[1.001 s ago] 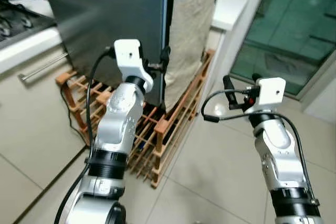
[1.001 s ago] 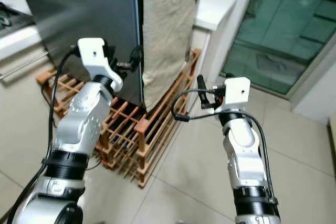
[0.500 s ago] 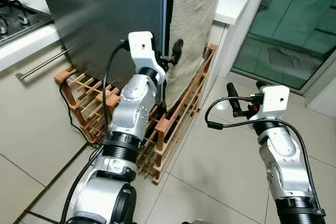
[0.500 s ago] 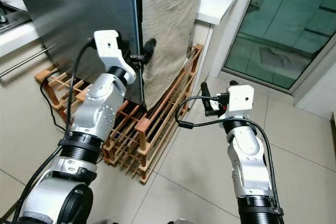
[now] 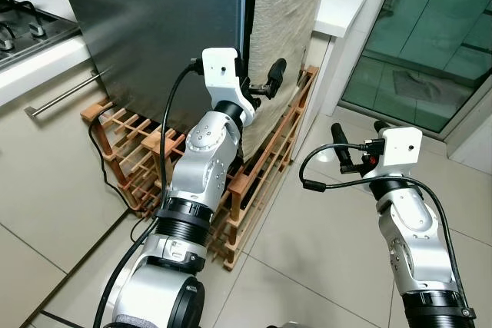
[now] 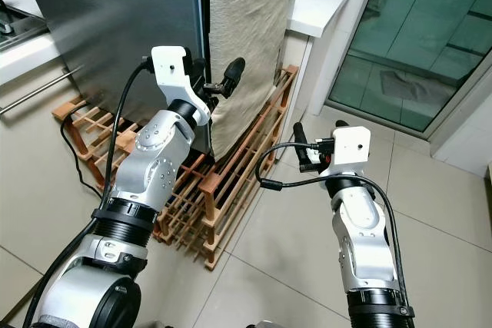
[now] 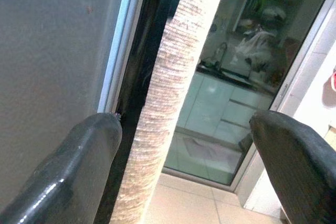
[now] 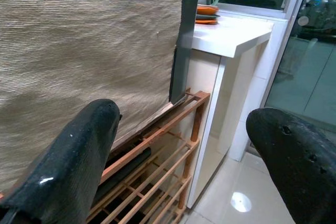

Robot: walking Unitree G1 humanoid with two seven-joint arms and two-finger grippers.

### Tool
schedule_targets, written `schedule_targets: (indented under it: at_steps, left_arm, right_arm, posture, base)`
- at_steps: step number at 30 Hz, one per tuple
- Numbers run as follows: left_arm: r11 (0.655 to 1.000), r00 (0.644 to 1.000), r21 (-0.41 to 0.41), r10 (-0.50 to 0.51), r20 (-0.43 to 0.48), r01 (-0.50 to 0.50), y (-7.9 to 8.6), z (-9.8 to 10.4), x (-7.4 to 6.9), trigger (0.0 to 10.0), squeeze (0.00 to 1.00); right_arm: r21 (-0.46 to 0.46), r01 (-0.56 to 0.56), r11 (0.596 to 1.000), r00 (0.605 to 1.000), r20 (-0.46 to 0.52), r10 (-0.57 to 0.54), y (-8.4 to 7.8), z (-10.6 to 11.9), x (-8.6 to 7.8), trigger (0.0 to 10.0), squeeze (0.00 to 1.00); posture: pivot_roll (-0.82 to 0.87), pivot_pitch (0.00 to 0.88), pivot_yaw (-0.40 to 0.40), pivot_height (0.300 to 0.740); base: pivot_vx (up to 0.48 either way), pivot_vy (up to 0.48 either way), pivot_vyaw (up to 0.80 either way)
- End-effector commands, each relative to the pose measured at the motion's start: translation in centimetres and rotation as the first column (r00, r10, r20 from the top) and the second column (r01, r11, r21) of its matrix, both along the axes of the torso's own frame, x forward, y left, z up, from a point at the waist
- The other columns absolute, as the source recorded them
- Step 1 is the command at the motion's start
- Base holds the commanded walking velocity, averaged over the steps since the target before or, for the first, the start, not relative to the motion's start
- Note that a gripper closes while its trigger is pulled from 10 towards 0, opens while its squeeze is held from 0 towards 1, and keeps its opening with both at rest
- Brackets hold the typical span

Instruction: Restocking fridge

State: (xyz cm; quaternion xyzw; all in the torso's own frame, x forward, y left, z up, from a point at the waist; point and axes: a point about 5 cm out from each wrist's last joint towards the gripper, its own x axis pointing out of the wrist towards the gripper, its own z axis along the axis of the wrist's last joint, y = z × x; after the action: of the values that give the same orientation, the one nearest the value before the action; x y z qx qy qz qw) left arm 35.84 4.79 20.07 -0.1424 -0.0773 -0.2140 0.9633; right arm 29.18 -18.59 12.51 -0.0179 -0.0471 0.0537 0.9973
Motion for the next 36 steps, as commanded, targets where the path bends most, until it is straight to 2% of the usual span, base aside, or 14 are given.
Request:
schedule_targets:
  at_steps: [1, 14, 19, 26, 27, 32, 34, 35, 36]
  left_arm:
    - [0.999, 0.999, 0.010, -0.034, -0.005, 0.034, -1.7, 0.2, 0.1, 10.0, 0.00]
    - [1.000, 0.998, -0.011, -0.010, -0.054, 0.010, -2.7, 0.1, 1.6, 10.0, 0.00]
    - [0.997, 0.998, -0.051, -0.059, -0.026, 0.058, -3.6, 1.2, 1.8, 10.0, 0.00]
    - [0.994, 0.996, -0.054, -0.095, 0.001, 0.094, -4.3, 1.9, 2.0, 10.0, 0.00]
    - [0.988, 0.990, -0.056, -0.141, 0.007, 0.141, -4.9, 2.0, 1.9, 10.0, 0.00]
    - [0.967, 0.968, -0.046, -0.251, 0.024, 0.252, -6.6, 2.1, 1.4, 10.0, 0.00]
    - [0.947, 0.950, -0.072, -0.312, 0.023, 0.312, -7.5, 2.1, 1.0, 10.0, 0.00]
    - [0.947, 0.950, -0.072, -0.312, 0.023, 0.312, -7.5, 2.1, 1.0, 10.0, 0.00]
    - [0.930, 0.934, -0.088, -0.355, 0.026, 0.356, -8.2, 2.1, 0.6, 10.0, 0.00]
  right_arm:
    - [-0.001, 0.006, 1.000, 1.000, -0.006, -0.006, 0.1, -0.1, 0.1, 10.0, 0.00]
    - [-0.001, 0.013, 1.000, 1.000, -0.007, -0.013, 0.1, -0.2, -0.1, 10.0, 0.00]
    - [-0.005, 0.016, 1.000, 1.000, -0.006, -0.016, 0.0, -0.1, -0.1, 10.0, 0.00]
    - [-0.002, 0.019, 1.000, 1.000, -0.005, -0.019, 0.0, -0.1, -0.1, 10.0, 0.00]
    - [0.000, 0.017, 1.000, 1.000, -0.005, -0.017, 0.1, -0.2, 0.0, 10.0, 0.00]
    - [0.008, 0.016, 1.000, 0.999, -0.040, -0.015, -0.3, -0.8, -0.1, 10.0, 0.00]
    - [0.007, 0.024, 1.000, 0.999, -0.042, -0.024, -0.6, -0.8, -0.2, 10.0, 0.00]
    - [0.007, 0.024, 1.000, 0.999, -0.042, -0.024, -0.6, -0.8, -0.2, 10.0, 0.00]
    - [0.008, 0.029, 1.000, 0.999, -0.042, -0.029, -0.6, -0.8, -0.2, 10.0, 0.00]
  posture:
    - [-0.17, 0.000, -0.027, 0.740]
    - [-0.19, 0.000, -0.017, 0.740]
    - [-0.19, 0.000, -0.017, 0.740]
    - [-0.19, 0.000, -0.017, 0.740]
    - [-0.19, 0.000, -0.017, 0.740]
    - [-0.19, 0.000, -0.017, 0.740]
    - [-0.19, 0.000, -0.004, 0.740]
    - [-0.19, 0.000, -0.004, 0.740]
    - [-0.19, 0.000, -0.004, 0.740]
  base:
    - [0.000, 0.000, 0.00]
    - [0.000, 0.000, 0.00]
    - [0.000, 0.000, 0.00]
    - [0.000, 0.000, 0.00]
    - [0.000, 0.000, 0.00]
    - [0.000, 0.000, 0.00]
    - [0.000, 0.000, 0.00]
    - [0.000, 0.000, 0.00]
    - [0.000, 0.000, 0.00]
